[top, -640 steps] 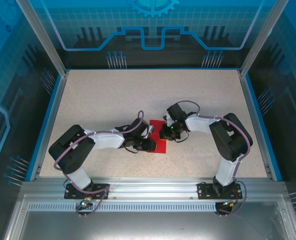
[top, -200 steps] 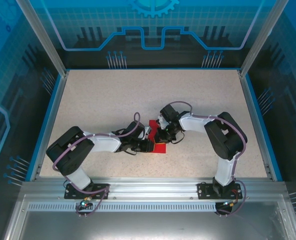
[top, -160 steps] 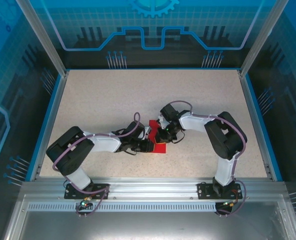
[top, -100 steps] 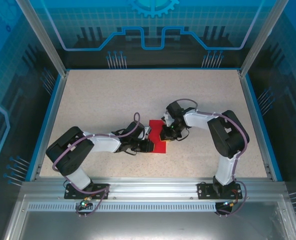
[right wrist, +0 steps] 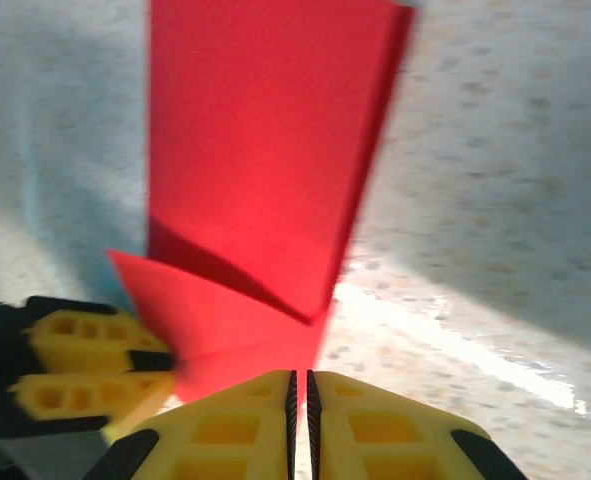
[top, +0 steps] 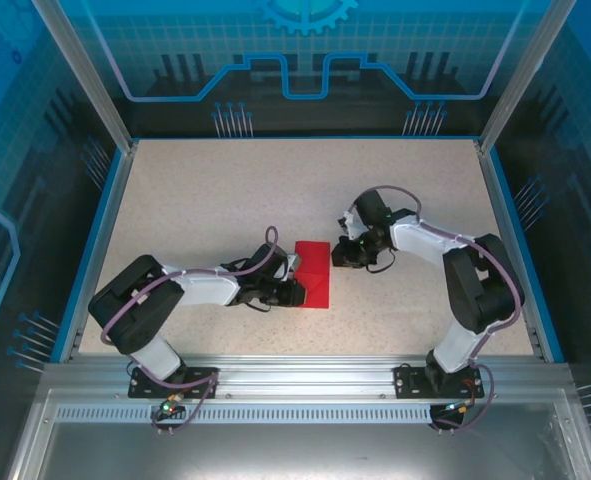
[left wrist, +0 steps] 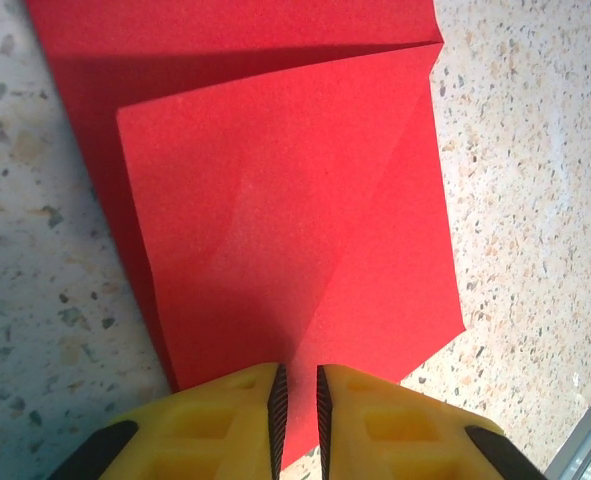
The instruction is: Fold a paper plane with a square sheet of paper (fold left side to right side)
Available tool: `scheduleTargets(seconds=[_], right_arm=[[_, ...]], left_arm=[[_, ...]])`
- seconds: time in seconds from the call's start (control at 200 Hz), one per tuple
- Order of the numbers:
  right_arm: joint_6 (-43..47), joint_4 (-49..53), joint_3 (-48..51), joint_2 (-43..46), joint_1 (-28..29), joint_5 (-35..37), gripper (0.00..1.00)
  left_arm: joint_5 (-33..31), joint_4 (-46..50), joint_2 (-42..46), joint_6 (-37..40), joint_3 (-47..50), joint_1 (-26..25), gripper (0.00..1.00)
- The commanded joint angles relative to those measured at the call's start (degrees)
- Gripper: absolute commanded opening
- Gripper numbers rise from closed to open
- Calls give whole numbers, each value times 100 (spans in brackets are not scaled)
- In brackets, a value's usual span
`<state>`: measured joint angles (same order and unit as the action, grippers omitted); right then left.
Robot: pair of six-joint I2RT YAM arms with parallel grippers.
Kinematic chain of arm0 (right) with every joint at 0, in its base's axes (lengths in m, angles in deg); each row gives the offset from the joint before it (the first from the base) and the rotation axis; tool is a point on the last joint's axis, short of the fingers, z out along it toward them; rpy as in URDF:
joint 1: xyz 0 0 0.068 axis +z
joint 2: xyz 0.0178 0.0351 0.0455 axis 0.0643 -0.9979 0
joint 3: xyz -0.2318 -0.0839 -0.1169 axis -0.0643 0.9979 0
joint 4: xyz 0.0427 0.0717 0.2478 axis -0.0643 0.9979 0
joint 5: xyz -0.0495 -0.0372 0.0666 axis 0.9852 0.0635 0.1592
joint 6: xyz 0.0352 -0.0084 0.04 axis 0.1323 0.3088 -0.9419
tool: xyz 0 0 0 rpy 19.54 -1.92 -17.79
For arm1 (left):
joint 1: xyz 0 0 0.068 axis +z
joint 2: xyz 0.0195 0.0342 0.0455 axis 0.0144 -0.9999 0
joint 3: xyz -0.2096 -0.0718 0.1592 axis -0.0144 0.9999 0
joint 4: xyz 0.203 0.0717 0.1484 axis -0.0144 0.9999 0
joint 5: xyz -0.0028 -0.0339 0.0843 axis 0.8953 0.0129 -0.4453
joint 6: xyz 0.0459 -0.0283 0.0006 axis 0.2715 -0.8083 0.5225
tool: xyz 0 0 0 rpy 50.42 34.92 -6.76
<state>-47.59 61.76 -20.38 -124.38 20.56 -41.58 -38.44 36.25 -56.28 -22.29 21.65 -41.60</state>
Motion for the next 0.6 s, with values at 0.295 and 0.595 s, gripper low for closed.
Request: scheduleTargets(seconds=[0.295,0.595], right_arm=[[-558,-468,-35,-1022,755,-286,14],[-383,3,100,-1256,346,318,13]], left_arm=[[-167,663,1,28,103,-1,22],[-257,855,230,55,280,0,23]])
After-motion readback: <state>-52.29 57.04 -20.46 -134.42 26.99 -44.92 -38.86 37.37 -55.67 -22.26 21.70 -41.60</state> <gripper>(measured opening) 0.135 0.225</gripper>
